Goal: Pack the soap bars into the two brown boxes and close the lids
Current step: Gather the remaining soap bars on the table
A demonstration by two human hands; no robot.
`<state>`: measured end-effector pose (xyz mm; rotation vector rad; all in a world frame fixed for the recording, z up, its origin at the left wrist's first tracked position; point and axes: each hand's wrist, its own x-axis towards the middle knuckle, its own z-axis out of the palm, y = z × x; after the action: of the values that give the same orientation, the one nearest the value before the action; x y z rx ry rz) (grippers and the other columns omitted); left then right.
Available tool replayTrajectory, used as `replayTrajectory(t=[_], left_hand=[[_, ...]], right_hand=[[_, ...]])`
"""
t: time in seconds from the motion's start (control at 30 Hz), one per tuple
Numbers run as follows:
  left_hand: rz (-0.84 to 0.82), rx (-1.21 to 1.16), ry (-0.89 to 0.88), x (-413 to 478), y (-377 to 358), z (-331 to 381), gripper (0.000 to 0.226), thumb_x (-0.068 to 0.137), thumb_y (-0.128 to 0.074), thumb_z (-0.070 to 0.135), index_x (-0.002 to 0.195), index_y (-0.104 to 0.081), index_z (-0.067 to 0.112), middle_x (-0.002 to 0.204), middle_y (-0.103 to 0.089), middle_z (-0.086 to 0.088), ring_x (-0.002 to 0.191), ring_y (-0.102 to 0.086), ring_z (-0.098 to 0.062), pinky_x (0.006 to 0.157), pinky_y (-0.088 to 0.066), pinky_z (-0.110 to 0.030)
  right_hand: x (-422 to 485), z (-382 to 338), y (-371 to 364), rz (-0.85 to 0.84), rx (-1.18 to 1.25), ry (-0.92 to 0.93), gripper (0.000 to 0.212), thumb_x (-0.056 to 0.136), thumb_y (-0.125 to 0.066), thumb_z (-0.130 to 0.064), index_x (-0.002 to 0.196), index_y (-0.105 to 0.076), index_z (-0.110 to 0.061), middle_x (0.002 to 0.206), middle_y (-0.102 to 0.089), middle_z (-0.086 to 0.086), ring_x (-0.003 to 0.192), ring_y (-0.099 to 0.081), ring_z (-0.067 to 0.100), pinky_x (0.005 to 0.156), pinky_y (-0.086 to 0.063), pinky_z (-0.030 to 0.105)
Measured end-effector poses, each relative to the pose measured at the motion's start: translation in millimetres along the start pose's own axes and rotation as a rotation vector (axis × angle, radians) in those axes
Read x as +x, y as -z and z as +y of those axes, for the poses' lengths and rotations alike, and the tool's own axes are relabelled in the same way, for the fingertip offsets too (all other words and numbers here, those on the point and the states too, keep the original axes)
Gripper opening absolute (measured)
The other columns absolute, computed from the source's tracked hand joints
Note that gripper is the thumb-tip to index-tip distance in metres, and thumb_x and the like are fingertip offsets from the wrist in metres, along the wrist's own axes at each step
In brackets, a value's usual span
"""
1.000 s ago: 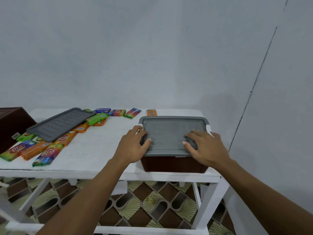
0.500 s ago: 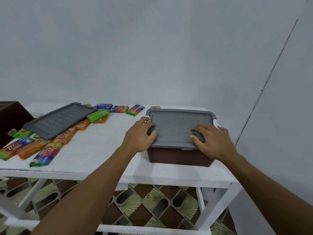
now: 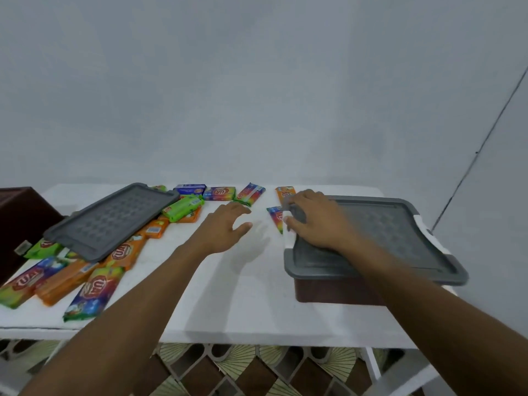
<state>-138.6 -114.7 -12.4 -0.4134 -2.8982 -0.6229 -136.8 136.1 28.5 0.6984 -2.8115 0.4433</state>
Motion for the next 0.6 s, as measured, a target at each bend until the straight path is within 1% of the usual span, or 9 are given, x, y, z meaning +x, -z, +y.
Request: replayTrajectory(t=[0.07, 0.1, 0.2, 0.3, 0.4, 0.43, 0.47, 0.53, 0.6], left_hand=[[0.019, 0.078, 0.002, 4, 7, -36, 0.040, 0.095, -0.052, 0.042, 0.130, -0.055, 0.023, 0.138, -0.051, 0.000, 0.127, -0.046, -0.020, 0.102, -0.041, -0.043], [0.019, 0.108, 0.031, 7, 18, -66, 0.040, 0.095, -0.054, 0.042, 0.129, -0.056, 0.022, 0.137, -0.052, 0.000, 0.126, -0.046, -0.021, 0.101, -0.042, -0.042], [-0.026, 0.220, 0.051, 10, 19, -90, 0.043, 0.094, -0.054, 0.042, 0.132, -0.055, 0.023, 0.141, -0.048, -0.001, 0.131, -0.041, -0.022, 0.104, -0.037, -0.041], [-0.052, 0.332, 0.086, 21, 21, -128, 0.052, 0.094, -0.051, 0.045, 0.141, -0.045, 0.024, 0.152, -0.035, -0.001, 0.140, -0.030, -0.023, 0.110, -0.028, -0.041], [-0.091, 0.360, 0.106, 35, 16, -162, 0.062, 0.091, -0.050, 0.050, 0.147, -0.032, 0.027, 0.157, -0.025, -0.003, 0.144, -0.021, -0.027, 0.115, -0.022, -0.047], [-0.099, 0.352, 0.110, 38, 12, -168, 0.064, 0.091, -0.050, 0.051, 0.147, -0.029, 0.028, 0.158, -0.022, -0.003, 0.145, -0.019, -0.029, 0.115, -0.021, -0.048], [-0.107, 0.345, 0.113, 41, 8, -176, 0.066, 0.090, -0.050, 0.051, 0.148, -0.026, 0.029, 0.158, -0.020, -0.004, 0.145, -0.018, -0.030, 0.115, -0.020, -0.049], [-0.127, 0.340, 0.119, 42, 1, -184, 0.068, 0.091, -0.050, 0.049, 0.149, -0.021, 0.028, 0.159, -0.018, -0.005, 0.144, -0.019, -0.031, 0.115, -0.021, -0.048], [-0.119, 0.360, 0.105, 36, -7, -187, 0.067, 0.091, -0.051, 0.042, 0.150, -0.025, 0.024, 0.159, -0.020, -0.006, 0.144, -0.019, -0.033, 0.114, -0.022, -0.048]], right_hand=[[29, -19, -8, -0.057, -0.015, -0.008, 0.043, 0.092, -0.051, -0.047, 0.130, -0.052, -0.027, 0.138, -0.051, -0.001, 0.123, -0.045, 0.022, 0.099, -0.040, 0.039], [57, -36, -18, -0.089, -0.021, -0.027, 0.044, 0.092, -0.051, -0.046, 0.132, -0.050, -0.027, 0.138, -0.050, -0.001, 0.124, -0.044, 0.022, 0.100, -0.039, 0.039], [81, -42, -23, -0.199, -0.056, -0.098, 0.049, 0.093, -0.051, -0.048, 0.137, -0.045, -0.027, 0.134, -0.051, 0.001, 0.123, -0.046, 0.023, 0.095, -0.040, 0.037], [127, -53, -45, -0.300, -0.033, -0.208, 0.057, 0.092, -0.054, -0.048, 0.141, -0.040, -0.025, 0.133, -0.051, 0.007, 0.122, -0.047, 0.028, 0.095, -0.039, 0.038], [164, -58, -79, -0.262, 0.070, -0.386, 0.063, 0.088, -0.053, -0.049, 0.142, -0.036, -0.020, 0.135, -0.048, 0.012, 0.124, -0.045, 0.033, 0.100, -0.038, 0.042], [171, -57, -94, -0.244, 0.096, -0.449, 0.066, 0.088, -0.051, -0.050, 0.143, -0.034, -0.019, 0.139, -0.045, 0.014, 0.129, -0.040, 0.036, 0.104, -0.036, 0.045], [175, -57, -108, -0.245, 0.099, -0.510, 0.069, 0.087, -0.049, -0.051, 0.145, -0.030, -0.019, 0.146, -0.037, 0.015, 0.136, -0.031, 0.038, 0.109, -0.030, 0.050], [174, -55, -131, -0.270, 0.061, -0.609, 0.075, 0.089, -0.047, -0.055, 0.150, -0.020, -0.021, 0.158, -0.018, 0.013, 0.146, -0.009, 0.039, 0.113, -0.018, 0.058], [170, -49, -145, -0.268, -0.016, -0.702, 0.077, 0.091, -0.044, -0.058, 0.152, -0.014, -0.021, 0.161, -0.007, 0.013, 0.146, -0.003, 0.040, 0.113, -0.013, 0.062]])
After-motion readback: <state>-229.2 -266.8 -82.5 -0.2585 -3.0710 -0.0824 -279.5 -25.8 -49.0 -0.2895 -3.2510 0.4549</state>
